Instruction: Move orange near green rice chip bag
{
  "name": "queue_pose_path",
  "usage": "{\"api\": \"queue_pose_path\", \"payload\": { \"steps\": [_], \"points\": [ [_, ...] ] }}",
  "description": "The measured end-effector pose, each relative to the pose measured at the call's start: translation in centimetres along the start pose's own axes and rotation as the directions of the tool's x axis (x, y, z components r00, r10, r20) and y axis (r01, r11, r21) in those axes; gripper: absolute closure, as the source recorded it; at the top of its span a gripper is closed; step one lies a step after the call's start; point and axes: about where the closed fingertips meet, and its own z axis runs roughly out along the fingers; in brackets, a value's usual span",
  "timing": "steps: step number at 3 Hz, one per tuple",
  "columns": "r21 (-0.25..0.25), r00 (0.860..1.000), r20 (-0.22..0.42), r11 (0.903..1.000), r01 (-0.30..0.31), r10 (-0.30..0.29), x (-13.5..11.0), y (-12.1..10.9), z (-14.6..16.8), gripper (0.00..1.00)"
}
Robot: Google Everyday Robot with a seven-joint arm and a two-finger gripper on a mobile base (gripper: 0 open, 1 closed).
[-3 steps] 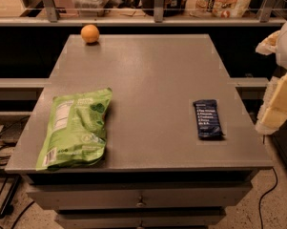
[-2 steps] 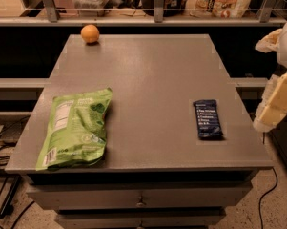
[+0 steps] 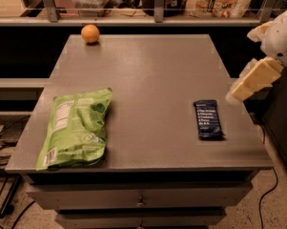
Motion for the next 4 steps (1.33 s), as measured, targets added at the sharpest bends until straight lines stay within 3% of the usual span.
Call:
{"api": "queue_pose_path", "payload": {
  "steps": [1, 3, 4],
  "points": [
    [0.030, 0.992, 0.114, 0.9982, -0.051, 0.048, -1.9, -4.5, 3.8, 0.00],
    [0.011, 0.990, 0.128, 0.9984, -0.056, 0.054, -2.4, -4.4, 4.4, 0.00],
    [-0.027, 0.986, 0.165, 0.9994, -0.022, 0.026, -5.5, -3.8, 6.5, 0.00]
  ]
}}
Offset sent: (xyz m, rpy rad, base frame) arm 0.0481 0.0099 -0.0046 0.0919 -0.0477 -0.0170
